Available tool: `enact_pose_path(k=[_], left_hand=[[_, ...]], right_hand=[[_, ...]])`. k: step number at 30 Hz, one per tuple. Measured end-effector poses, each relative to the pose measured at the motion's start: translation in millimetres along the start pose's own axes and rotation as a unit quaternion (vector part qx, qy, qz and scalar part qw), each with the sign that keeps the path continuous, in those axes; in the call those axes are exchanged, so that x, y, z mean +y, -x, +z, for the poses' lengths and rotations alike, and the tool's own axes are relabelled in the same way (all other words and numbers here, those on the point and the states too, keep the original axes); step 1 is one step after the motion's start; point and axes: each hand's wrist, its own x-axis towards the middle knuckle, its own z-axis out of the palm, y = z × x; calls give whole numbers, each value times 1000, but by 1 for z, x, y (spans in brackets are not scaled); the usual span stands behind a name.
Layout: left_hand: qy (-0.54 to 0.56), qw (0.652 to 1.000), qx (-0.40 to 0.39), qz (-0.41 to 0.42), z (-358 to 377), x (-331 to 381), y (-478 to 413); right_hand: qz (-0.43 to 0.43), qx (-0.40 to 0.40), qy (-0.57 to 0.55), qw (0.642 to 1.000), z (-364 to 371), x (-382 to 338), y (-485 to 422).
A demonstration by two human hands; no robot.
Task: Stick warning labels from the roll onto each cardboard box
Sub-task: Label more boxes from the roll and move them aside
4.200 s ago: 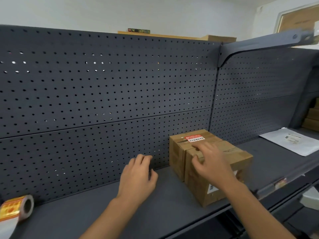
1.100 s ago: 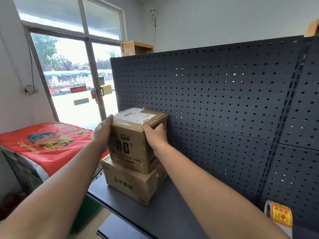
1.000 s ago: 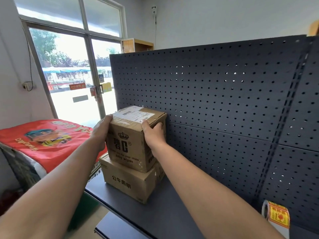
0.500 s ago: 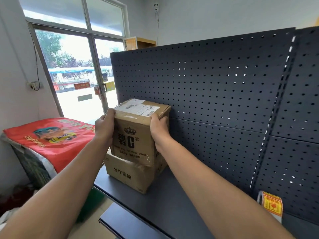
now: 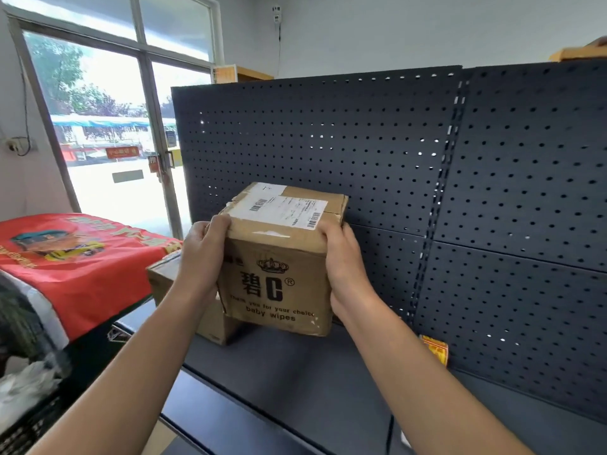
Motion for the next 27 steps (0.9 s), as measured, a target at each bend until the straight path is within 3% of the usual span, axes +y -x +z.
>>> enact_pose_path(k=[9,22,27], left_hand=[[102,989,-97,-54,93,8,101],[120,950,-270,-102,220,-31,253],[107,942,-293,-123,251,-53,286]], right_hand=[[-10,58,26,998,-127,-47,65],[37,188,1,981,-318,-44,147],[51,223,0,974,-366,-32,165]])
